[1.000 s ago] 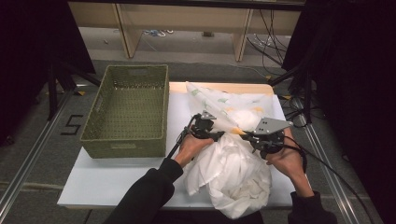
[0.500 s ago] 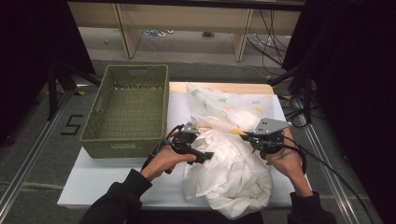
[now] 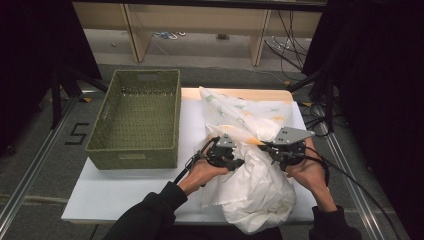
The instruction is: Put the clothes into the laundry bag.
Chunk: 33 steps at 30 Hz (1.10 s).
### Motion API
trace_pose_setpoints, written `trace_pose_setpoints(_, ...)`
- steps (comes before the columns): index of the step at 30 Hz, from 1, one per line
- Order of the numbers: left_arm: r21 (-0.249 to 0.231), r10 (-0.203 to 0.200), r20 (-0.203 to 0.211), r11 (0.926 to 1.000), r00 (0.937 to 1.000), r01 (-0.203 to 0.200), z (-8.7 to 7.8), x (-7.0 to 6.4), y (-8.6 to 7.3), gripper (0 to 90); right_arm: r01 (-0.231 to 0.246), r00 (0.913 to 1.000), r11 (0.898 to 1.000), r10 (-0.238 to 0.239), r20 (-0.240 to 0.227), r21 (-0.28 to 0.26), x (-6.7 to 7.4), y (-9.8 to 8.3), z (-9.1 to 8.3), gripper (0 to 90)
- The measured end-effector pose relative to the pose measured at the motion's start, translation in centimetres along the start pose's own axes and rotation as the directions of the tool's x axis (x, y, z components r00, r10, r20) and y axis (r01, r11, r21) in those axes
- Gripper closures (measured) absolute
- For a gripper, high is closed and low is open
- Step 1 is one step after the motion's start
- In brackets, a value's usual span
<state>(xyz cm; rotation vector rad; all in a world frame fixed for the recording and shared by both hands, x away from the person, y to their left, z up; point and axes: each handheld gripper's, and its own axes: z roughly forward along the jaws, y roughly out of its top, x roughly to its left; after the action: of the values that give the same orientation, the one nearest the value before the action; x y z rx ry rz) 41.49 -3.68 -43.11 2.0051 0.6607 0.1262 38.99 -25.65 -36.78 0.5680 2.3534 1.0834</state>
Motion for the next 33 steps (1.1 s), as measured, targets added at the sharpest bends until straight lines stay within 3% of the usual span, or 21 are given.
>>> trace_pose_setpoints(3, -0.031, 0.003, -0.027, 0.9995, 0.9996, -0.003, 0.4, 0.2, 1.2, 77.6, 0.009, 0.9999, 1.000, -0.009, 0.013, -0.019, 0.2, 0.6, -1.0, 90.0)
trace_pose_setpoints(4, -0.053, -0.027, -0.063, 0.9983, 0.9977, 0.024, 1.5, 1.3, 1.6, 77.6, 0.014, 0.9998, 1.000, -0.013, 0.013, -0.024, 0.3, 0.9, -1.5, 90.0)
trace_pose_setpoints(5, -0.053, -0.027, -0.063, 0.9983, 0.9977, 0.024, 1.5, 1.3, 1.6, 77.5, 0.014, 0.9998, 1.000, -0.013, 0.013, -0.024, 0.3, 0.9, -1.5, 90.0)
trace_pose_setpoints(7, -0.049, -0.073, -0.106, 0.9965, 0.9917, 0.068, 2.9, 2.9, 1.3, 77.0, 0.017, 0.9997, 1.000, -0.016, 0.020, -0.024, 0.3, 0.9, -1.6, 90.0)
trace_pose_setpoints(8, -0.029, -0.116, -0.143, 0.9931, 0.9828, 0.113, 3.9, 4.1, 0.8, 75.3, 0.012, 0.9997, 1.000, -0.012, 0.019, -0.013, 0.2, 0.7, -1.4, 90.0)
trace_pose_setpoints(10, -0.015, -0.133, -0.141, 0.9911, 0.9810, 0.132, 4.2, 4.8, 0.6, 70.7, 0.013, 0.9999, 1.000, -0.013, 0.005, -0.004, 0.1, 0.4, -0.9, 89.9)
trace_pose_setpoints(12, -0.024, -0.174, -0.137, 0.9847, 0.9752, 0.173, 4.1, 5.1, 0.3, 66.8, 0.008, 1.0000, 1.000, -0.008, 0.005, 0.004, 0.1, 0.3, -0.7, 90.0)
trace_pose_setpoints(13, -0.010, -0.163, -0.128, 0.9866, 0.9783, 0.163, 3.5, 4.7, 0.5, 55.4, 0.002, 1.0000, 1.000, -0.002, -0.006, 0.015, 0.1, 0.0, -0.3, 89.9)
trace_pose_setpoints(14, -0.010, -0.163, -0.128, 0.9866, 0.9783, 0.163, 3.5, 4.7, 0.5, 49.6, 0.002, 1.0000, 1.000, -0.002, -0.006, 0.015, 0.1, 0.0, -0.3, 89.9)
trace_pose_setpoints(15, 0.012, -0.131, -0.143, 0.9909, 0.9810, 0.134, 2.0, 4.5, 0.6, 43.0, 0.001, 1.0000, 1.000, -0.001, -0.006, 0.018, -0.1, -0.2, -0.3, 89.9)
trace_pose_setpoints(17, 0.017, -0.126, -0.141, 0.9914, 0.9820, 0.130, 0.9, 4.3, 0.7, 38.5, -0.002, 1.0000, 1.000, 0.002, -0.003, 0.017, -0.1, -0.3, -0.3, 89.9)
trace_pose_setpoints(19, 0.034, -0.117, -0.110, 0.9920, 0.9871, 0.121, -0.7, 3.9, 0.5, 27.1, -0.002, 1.0000, 1.000, 0.002, 0.004, 0.017, -0.2, -0.3, -0.3, 89.9)
trace_pose_setpoints(20, 0.036, -0.122, -0.094, 0.9915, 0.9881, 0.126, -1.1, 3.7, 0.4, 27.1, -0.002, 1.0000, 1.000, 0.002, 0.004, 0.017, -0.2, -0.3, -0.3, 89.9)
trace_pose_setpoints(21, 0.076, -0.107, -0.066, 0.9908, 0.9920, 0.112, -2.2, 2.8, -0.1, 19.2, -0.003, 1.0000, 1.000, 0.003, 0.009, 0.023, -0.1, -0.3, -0.2, 89.9)
trace_pose_setpoints(22, 0.076, -0.107, -0.066, 0.9908, 0.9920, 0.112, -2.2, 2.8, -0.1, 17.1, -0.003, 1.0000, 1.000, 0.003, 0.009, 0.023, -0.1, -0.3, -0.2, 89.9)
trace_pose_setpoints(25, 0.123, -0.101, -0.012, 0.9872, 0.9948, 0.102, -2.6, 1.6, -1.6, 15.6, -0.005, 0.9999, 1.000, 0.004, 0.012, 0.022, -0.1, -0.3, -0.2, 89.9)
trace_pose_setpoints(27, 0.160, -0.087, 0.022, 0.9836, 0.9959, 0.082, -1.4, 0.7, -2.6, 15.6, -0.002, 0.9999, 1.000, 0.002, 0.012, 0.024, -0.1, -0.3, -0.2, 89.9)
trace_pose_setpoints(30, 0.181, -0.062, 0.006, 0.9816, 0.9981, 0.060, -0.2, 0.5, -3.0, 15.4, 0.006, 0.9999, 1.000, -0.006, 0.009, 0.021, -0.1, -0.2, -0.1, 89.9)
trace_pose_setpoints(31, 0.211, -0.028, -0.004, 0.9770, 0.9996, 0.028, 0.7, 0.5, -3.1, 15.4, 0.006, 0.9999, 1.000, -0.006, 0.009, 0.021, -0.1, -0.2, -0.1, 89.9)
trace_pose_setpoints(32, 0.202, -0.015, -0.008, 0.9793, 0.9998, 0.017, 1.3, 0.6, -3.1, 16.2, -0.001, 1.0000, 1.000, 0.001, 0.008, 0.024, 0.0, -0.2, -0.1, 89.9)
trace_pose_setpoints(33, 0.159, -0.029, -0.019, 0.9868, 0.9994, 0.032, 1.9, 0.7, -3.1, 30.3, -0.004, 1.0000, 1.000, 0.004, 0.004, 0.028, 0.1, -0.2, -0.1, 89.9)
